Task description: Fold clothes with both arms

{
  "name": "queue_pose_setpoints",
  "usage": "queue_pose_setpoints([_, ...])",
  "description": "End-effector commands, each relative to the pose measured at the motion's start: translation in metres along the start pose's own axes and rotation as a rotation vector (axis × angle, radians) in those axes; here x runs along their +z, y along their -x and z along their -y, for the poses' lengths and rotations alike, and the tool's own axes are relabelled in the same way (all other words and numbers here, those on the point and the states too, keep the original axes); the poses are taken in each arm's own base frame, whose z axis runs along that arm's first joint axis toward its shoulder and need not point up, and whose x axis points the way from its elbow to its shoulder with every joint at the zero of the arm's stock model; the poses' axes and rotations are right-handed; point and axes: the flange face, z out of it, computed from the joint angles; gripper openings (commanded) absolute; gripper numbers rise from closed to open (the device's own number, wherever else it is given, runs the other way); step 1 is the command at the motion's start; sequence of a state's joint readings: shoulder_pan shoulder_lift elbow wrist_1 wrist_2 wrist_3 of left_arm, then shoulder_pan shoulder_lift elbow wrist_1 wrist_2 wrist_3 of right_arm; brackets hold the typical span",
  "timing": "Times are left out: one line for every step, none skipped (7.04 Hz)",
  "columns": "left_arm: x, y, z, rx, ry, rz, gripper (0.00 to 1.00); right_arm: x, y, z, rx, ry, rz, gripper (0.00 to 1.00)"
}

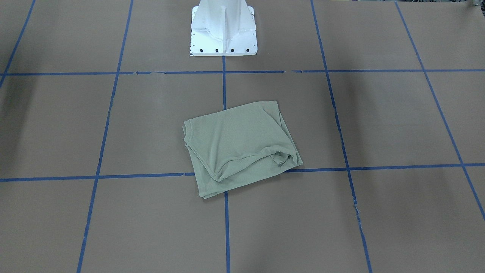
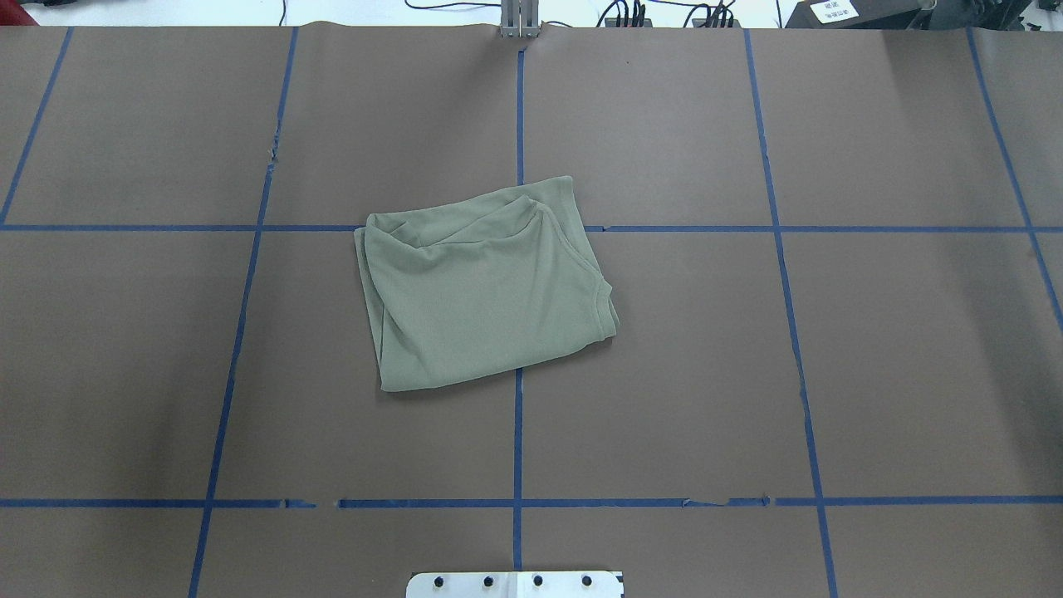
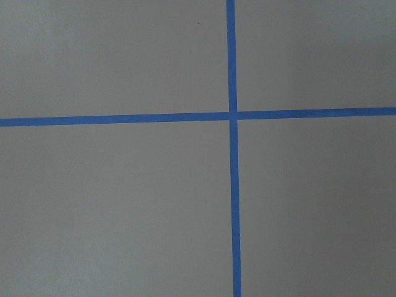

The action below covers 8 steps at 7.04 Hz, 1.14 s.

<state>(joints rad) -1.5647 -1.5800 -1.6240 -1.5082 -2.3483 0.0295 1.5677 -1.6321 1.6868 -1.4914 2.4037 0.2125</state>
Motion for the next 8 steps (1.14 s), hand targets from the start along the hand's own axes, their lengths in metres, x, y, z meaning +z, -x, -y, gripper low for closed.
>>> queue_pose_setpoints([-0.001,-0.001,0.001,0.004,-0.002,0.000,1.00,0.003,-0.003,-0.003,-0.004,0.009,-0.002,1.00])
queue_pose_setpoints([-0.001,-0.001,0.001,0.007,-0.002,0.000,1.00,0.006,-0.004,-0.004,-0.003,0.015,-0.004,1.00])
queue_pose_setpoints([-0.001,-0.001,0.001,0.007,-0.002,0.001,1.00,0.009,-0.004,-0.006,-0.007,0.021,-0.006,1.00])
queue_pose_setpoints([-0.001,-0.001,0.001,0.008,-0.002,0.003,1.00,0.015,-0.005,-0.011,-0.009,0.034,-0.014,1.00])
queue_pose_setpoints([-0.001,0.000,0.001,0.010,-0.002,0.006,1.00,0.020,-0.006,-0.015,-0.025,0.044,-0.019,1.00])
queue_pose_setpoints([0.000,0.000,0.000,0.009,-0.001,0.007,1.00,0.024,-0.012,-0.020,-0.100,0.055,-0.021,1.00])
queue_pose_setpoints([0.000,0.000,0.001,0.009,-0.001,0.007,1.00,0.028,-0.013,-0.024,-0.121,0.065,-0.023,1.00])
queue_pose_setpoints([0.000,0.001,0.000,0.009,-0.001,0.009,1.00,0.029,-0.013,-0.023,-0.124,0.067,-0.033,1.00])
